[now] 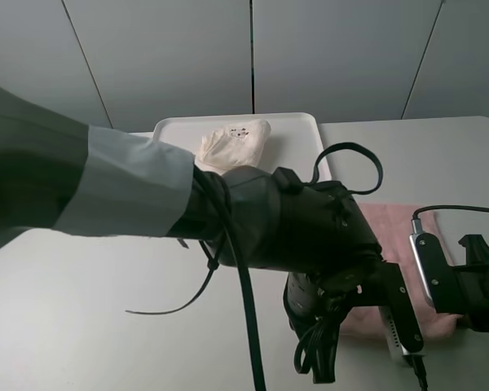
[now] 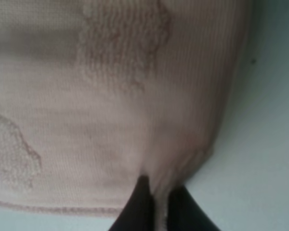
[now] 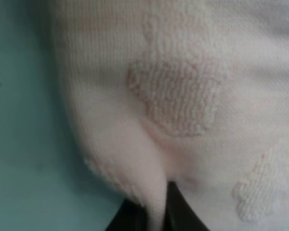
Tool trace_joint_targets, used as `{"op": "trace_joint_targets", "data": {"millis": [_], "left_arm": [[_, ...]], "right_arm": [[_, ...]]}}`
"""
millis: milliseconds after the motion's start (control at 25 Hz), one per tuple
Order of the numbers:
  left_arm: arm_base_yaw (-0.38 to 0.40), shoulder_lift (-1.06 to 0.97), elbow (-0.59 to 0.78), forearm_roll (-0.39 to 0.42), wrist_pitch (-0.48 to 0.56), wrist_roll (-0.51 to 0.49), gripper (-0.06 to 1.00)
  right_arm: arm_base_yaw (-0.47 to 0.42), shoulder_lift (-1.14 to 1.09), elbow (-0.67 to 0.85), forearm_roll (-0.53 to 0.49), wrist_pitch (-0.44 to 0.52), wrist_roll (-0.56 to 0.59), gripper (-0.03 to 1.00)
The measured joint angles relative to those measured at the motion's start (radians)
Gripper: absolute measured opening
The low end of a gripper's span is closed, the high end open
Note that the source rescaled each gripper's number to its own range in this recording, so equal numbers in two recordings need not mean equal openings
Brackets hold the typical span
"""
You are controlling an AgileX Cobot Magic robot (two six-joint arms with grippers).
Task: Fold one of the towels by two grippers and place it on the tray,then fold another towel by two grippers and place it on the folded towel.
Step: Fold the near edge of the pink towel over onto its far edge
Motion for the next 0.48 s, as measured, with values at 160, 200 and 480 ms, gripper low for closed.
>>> {"op": "trace_joint_targets", "data": {"millis": [160,200,480], "left_arm": [[0.0,-0.041,0.0,0.004,-0.002,-0.013,0.0],[0.0,-0.051,0.0,0.009,-0.005,-0.013,0.0],[0.013,-0.111,0.0,0.026,-0.015,-0.057,0.0]], "right_arm": [[0.0,-0.078,0.003,0.098,0.02,0.004,0.01],[0.0,-0.104,0.004,0.131,0.025,0.004,0.01],[0.0,-0.222,0.004,0.23,0.117,0.058,0.01]]}}
